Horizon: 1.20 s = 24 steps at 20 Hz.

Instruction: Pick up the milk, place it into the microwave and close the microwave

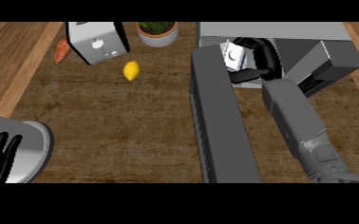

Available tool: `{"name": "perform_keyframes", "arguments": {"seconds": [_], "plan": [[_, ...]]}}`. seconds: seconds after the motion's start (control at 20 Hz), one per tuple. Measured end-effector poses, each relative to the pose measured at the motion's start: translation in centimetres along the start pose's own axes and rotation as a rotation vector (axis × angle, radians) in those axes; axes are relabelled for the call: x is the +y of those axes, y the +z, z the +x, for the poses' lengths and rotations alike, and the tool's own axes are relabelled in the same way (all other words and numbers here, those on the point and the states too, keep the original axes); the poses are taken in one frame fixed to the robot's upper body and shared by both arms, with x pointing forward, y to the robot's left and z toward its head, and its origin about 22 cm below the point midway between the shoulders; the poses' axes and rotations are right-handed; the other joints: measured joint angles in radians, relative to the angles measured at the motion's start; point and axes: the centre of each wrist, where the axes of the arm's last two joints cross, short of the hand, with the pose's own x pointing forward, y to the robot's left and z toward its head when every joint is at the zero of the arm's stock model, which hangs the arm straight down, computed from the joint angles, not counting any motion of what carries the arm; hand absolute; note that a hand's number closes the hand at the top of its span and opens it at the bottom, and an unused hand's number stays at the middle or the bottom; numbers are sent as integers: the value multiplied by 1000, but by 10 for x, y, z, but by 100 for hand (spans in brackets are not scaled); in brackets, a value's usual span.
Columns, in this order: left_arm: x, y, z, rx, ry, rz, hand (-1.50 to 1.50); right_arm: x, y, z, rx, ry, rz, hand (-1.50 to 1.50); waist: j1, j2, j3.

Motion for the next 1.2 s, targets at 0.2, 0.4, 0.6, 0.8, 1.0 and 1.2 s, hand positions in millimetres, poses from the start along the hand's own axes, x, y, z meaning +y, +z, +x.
{"name": "perform_keyframes", "arguments": {"seconds": [0.2, 0.4, 0.6, 0.8, 1.0, 1.2], "plan": [[-2, -10, -2, -12, 9, -22, -150, 2, -13, 2, -5, 39, -11, 150, 17, 9, 1], [-6, -14, -2, -24, 15, -49, -150, -5, -24, 8, -17, 83, -31, 150, 39, 18, 1], [-8, -19, -4, -27, 27, -69, -150, -5, -32, 14, -31, 164, -47, 150, 57, 27, 1], [-11, -25, -5, -32, 32, -91, -150, -6, -41, 21, -24, 219, -71, 150, 72, 35, 2], [-12, -30, -6, -34, 27, -106, -150, -10, -43, 22, -11, 243, -119, 150, 86, 44, 3], [-14, -34, -2, -39, 6, -122, -150, -18, -47, 27, 15, 296, -237, 150, 103, 53, 4]]}}
